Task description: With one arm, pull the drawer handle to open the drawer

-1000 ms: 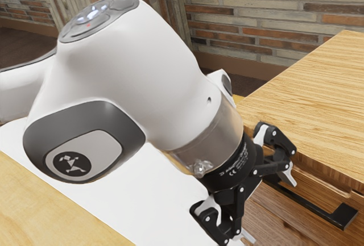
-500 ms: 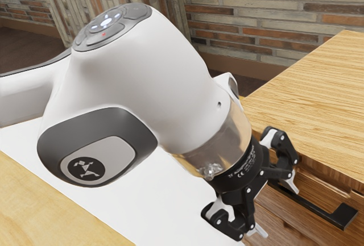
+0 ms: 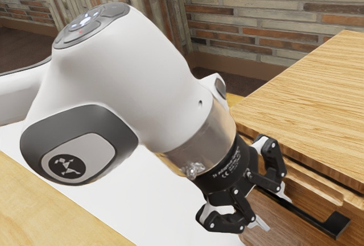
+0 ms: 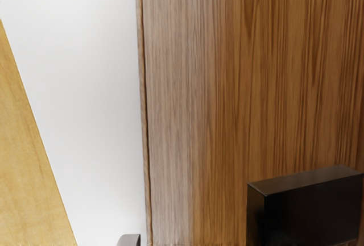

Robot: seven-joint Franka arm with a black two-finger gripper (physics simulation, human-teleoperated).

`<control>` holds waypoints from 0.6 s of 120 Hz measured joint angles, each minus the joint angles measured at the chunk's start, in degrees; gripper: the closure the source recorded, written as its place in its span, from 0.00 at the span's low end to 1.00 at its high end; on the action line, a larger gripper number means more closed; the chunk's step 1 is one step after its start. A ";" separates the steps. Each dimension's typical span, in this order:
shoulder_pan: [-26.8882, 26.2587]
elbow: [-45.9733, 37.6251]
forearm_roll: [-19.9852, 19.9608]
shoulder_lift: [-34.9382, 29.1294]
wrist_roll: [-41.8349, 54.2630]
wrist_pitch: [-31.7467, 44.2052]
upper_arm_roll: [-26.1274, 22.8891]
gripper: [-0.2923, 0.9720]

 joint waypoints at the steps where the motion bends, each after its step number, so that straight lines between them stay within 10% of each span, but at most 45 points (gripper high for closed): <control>1: -0.03 -0.08 0.02 -0.16 0.01 0.00 0.00 0.69; 46: 1.11 -1.42 1.09 -1.54 0.29 0.04 -0.65 0.71; 72: 3.18 -0.48 3.35 -1.37 2.41 0.42 -1.99 0.41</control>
